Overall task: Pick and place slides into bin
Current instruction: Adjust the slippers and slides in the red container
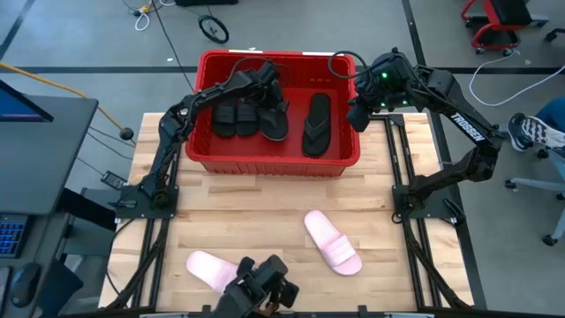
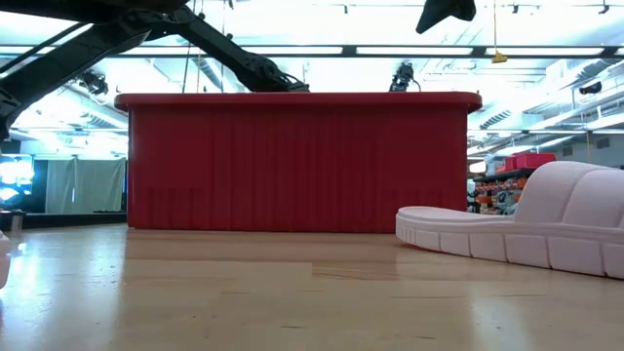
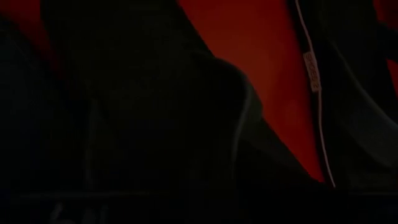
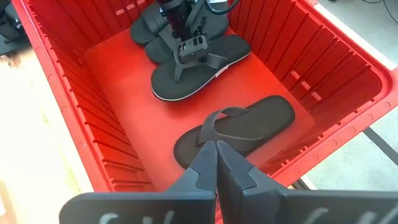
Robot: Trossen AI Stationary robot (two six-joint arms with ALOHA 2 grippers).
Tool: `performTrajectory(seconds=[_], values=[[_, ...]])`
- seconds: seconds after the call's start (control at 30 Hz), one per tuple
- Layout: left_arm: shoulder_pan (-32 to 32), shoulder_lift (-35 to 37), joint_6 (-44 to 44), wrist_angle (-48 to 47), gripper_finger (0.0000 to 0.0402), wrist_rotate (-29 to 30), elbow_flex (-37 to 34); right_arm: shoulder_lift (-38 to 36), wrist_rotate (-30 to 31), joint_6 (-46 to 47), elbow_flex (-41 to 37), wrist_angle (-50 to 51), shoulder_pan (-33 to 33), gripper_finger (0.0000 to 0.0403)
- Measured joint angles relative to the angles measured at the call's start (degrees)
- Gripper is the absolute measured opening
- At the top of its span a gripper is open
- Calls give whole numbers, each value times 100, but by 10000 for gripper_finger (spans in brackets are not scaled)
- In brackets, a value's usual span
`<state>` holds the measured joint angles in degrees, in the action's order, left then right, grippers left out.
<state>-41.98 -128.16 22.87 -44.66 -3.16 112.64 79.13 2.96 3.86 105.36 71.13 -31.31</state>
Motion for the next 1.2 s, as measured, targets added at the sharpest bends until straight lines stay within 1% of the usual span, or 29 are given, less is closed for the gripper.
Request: performTrajectory(seconds=[0.2, 0.3, 0.4, 0.5, 0.57, 0.67, 0.73, 0.77, 0.83, 0.87, 0.93, 1.03, 1.07, 1.13, 1.2], values=[[90, -4, -119, 21, 183, 15, 0, 0, 0, 0, 0, 0, 0, 2], [157, -9, -290, 75, 210, 44, 0, 0, 0, 0, 0, 0, 0, 2], [213, -9, -405, 259, 226, 172, -1, 0, 0, 0, 0, 0, 0, 2], [274, -9, -417, 691, 232, 148, -2, 0, -2, 0, 0, 0, -2, 2], [348, -4, -536, 1093, 230, -32, -2, 0, -2, 0, 0, 0, -2, 2], [527, 10, -1043, 1790, 219, -755, -2, 0, -2, 0, 0, 0, 0, 2], [728, 13, -1734, 1953, 211, -1283, 0, 0, -2, 0, 0, 0, -2, 2], [833, 13, -2170, 1911, 207, -1443, 0, 0, -2, 0, 0, 0, -2, 2], [1037, 8, -2885, 1689, 205, -1502, -2, 0, -1, 2, 0, 0, 0, 2], [1135, -13, -3076, 1603, 206, -1521, -2, 0, -2, 2, 0, 0, -1, 2], [1266, -49, -3127, 1480, 211, -1508, -2, 0, -2, 2, 0, 1, -2, 2], [1420, -180, -3095, 1759, 221, -1415, -7, 0, -2, 4, 0, -2, 0, 2], [1462, -220, -3076, 1902, 223, -1284, -13, 0, -3, 25, 0, -1, -1, 2], [1524, -301, -3075, 2473, 226, -1062, 3, 0, -1, 79, 0, -3, -1, 2], [1539, -375, -2974, 2768, 226, -1090, 4, 0, -4, 105, 0, 0, 0, 2]])
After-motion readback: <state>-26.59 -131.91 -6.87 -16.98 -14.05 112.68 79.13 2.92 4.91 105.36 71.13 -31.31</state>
